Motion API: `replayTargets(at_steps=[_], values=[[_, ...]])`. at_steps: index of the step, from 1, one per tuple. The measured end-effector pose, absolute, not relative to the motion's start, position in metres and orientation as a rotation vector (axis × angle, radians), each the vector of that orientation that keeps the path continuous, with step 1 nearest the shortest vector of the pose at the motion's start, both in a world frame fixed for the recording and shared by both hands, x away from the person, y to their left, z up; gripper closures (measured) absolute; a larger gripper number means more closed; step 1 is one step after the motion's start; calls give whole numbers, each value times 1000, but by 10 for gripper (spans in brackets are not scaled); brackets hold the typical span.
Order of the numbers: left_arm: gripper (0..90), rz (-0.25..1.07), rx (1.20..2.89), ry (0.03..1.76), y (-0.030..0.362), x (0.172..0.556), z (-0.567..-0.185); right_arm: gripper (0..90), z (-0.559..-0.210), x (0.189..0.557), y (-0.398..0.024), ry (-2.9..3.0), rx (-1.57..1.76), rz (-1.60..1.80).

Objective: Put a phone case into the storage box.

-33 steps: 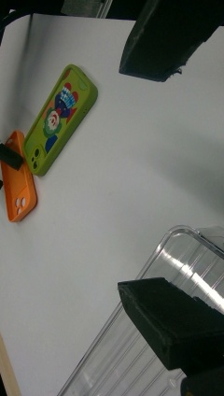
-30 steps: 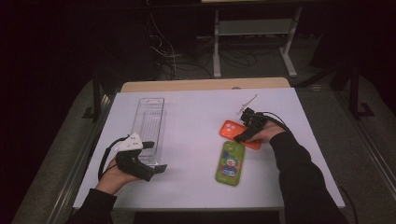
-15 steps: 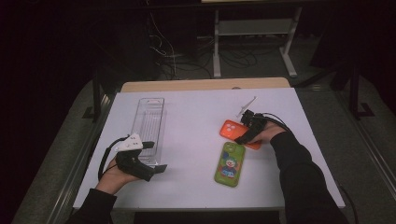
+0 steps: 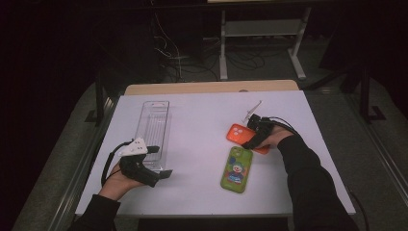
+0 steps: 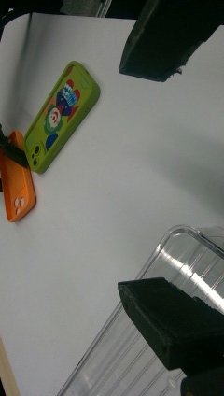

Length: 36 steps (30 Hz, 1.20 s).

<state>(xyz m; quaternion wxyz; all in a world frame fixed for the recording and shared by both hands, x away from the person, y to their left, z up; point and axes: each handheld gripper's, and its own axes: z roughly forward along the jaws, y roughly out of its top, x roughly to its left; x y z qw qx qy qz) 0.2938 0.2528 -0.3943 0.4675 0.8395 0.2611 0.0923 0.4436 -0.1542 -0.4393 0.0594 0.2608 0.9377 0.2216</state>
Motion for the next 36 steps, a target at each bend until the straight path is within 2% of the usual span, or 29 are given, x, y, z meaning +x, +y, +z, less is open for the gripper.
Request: replayTargets(at_steps=[18,36], values=[[0,229,2055,641,254,294,-394,151,-433,451,-159,2850,896,685],[0,184,2070,583,243,311,-369,149,-392,442,-170,2838,902,782]])
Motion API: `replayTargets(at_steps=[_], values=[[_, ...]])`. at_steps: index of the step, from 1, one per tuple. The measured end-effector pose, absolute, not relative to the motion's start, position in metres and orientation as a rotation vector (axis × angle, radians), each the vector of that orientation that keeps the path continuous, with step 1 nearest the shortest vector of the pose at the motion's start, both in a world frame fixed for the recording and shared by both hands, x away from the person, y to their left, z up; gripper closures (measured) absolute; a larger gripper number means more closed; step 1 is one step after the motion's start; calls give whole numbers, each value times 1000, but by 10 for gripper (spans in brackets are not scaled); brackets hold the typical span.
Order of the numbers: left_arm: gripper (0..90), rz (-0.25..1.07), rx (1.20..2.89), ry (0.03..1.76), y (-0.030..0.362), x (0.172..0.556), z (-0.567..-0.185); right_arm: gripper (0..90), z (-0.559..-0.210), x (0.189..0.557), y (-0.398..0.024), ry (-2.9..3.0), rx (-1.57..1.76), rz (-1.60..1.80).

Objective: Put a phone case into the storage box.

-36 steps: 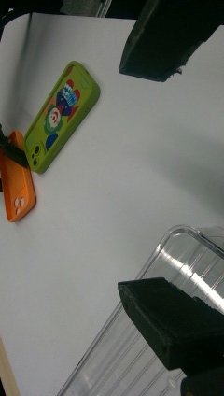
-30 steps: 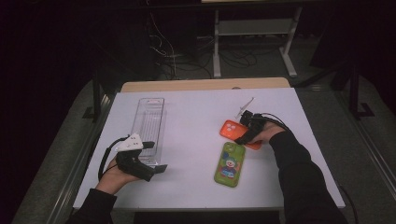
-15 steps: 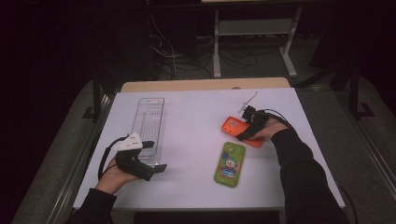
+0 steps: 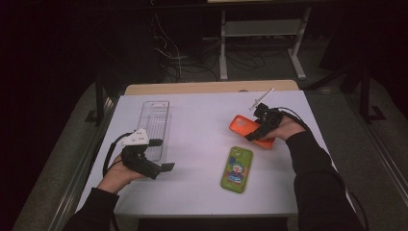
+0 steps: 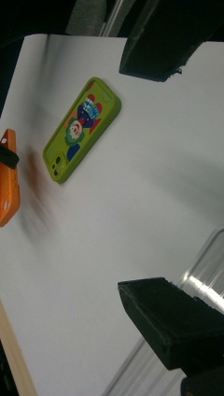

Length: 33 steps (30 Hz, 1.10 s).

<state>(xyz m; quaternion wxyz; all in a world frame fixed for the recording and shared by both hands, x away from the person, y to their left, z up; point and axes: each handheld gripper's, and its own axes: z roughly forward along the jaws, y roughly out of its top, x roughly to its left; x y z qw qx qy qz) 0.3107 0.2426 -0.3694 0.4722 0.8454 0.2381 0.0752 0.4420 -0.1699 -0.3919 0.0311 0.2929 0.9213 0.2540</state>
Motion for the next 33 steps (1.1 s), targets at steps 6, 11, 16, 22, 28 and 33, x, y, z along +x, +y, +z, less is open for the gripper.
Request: replayTargets(at_steps=[6,11,16,22,28,33], values=[[0,160,2064,574,229,323,-361,149,-386,435,-167,2867,886,775],[0,147,2084,516,212,335,-357,150,-380,427,-162,2865,878,777],[0,132,2103,472,195,346,-355,149,-378,415,-156,2873,824,761],[0,119,2108,428,178,358,-351,149,-374,409,-153,2877,761,783],[0,122,2111,408,167,366,-352,149,-372,403,-149,2884,688,825],[0,102,2146,359,163,364,-354,149,-374,396,-141,2909,607,842]])
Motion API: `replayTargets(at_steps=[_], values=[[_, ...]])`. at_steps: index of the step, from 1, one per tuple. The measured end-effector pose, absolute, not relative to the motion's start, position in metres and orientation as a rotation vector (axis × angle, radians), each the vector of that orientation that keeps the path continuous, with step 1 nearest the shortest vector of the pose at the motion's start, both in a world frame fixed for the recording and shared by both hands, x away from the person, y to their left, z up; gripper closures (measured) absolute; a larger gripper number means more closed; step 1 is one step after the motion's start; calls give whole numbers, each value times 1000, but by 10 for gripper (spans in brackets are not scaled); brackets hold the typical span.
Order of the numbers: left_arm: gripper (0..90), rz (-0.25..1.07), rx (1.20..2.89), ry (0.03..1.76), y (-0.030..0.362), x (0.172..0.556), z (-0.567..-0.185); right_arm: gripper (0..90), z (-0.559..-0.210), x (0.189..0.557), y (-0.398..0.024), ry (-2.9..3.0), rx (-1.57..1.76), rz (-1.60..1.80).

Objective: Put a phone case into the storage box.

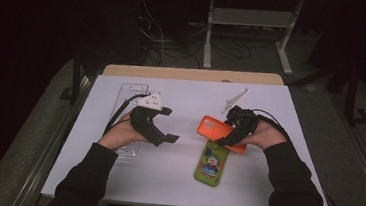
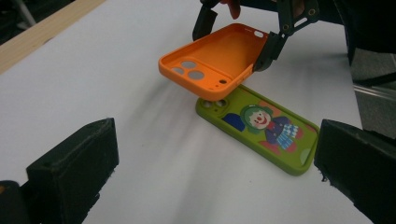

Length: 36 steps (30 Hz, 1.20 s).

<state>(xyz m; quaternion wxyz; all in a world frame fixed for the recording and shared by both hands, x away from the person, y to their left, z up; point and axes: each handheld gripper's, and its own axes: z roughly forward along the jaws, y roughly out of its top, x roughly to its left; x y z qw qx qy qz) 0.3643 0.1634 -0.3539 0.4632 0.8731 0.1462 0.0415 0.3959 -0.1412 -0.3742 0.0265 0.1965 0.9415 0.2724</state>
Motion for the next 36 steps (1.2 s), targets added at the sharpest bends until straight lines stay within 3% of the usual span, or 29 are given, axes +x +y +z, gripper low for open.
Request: replayTargets(at_steps=[36], values=[[0,33,2286,128,138,343,-364,149,-373,354,-74,3041,140,849]])
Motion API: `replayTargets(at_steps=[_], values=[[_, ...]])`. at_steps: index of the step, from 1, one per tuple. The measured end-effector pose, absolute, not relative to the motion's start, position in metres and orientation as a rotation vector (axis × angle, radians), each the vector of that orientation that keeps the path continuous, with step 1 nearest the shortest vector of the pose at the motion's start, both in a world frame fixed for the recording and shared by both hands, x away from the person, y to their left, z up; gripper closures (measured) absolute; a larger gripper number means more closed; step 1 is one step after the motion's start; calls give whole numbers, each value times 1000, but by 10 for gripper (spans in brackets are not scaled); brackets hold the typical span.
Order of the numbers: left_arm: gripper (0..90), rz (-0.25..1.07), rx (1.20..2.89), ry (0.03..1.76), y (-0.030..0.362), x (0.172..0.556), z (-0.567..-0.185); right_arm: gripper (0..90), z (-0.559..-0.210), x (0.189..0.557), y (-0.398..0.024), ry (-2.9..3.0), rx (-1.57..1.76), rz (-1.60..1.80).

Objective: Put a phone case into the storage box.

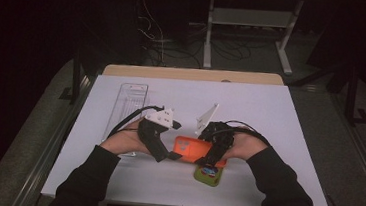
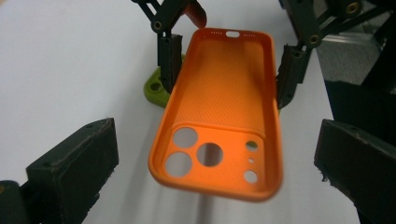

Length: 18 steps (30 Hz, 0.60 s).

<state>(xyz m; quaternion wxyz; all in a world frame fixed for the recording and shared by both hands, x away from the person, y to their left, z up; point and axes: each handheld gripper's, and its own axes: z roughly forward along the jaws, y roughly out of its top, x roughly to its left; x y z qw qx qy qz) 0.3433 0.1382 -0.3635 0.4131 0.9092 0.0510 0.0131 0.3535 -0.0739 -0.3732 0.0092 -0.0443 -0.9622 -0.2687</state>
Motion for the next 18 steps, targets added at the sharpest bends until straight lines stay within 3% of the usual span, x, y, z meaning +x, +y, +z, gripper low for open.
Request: replayTargets(at_steps=[18], values=[[0,-21,2406,69,121,336,-382,148,-369,344,-60,-2993,-52,-848]])
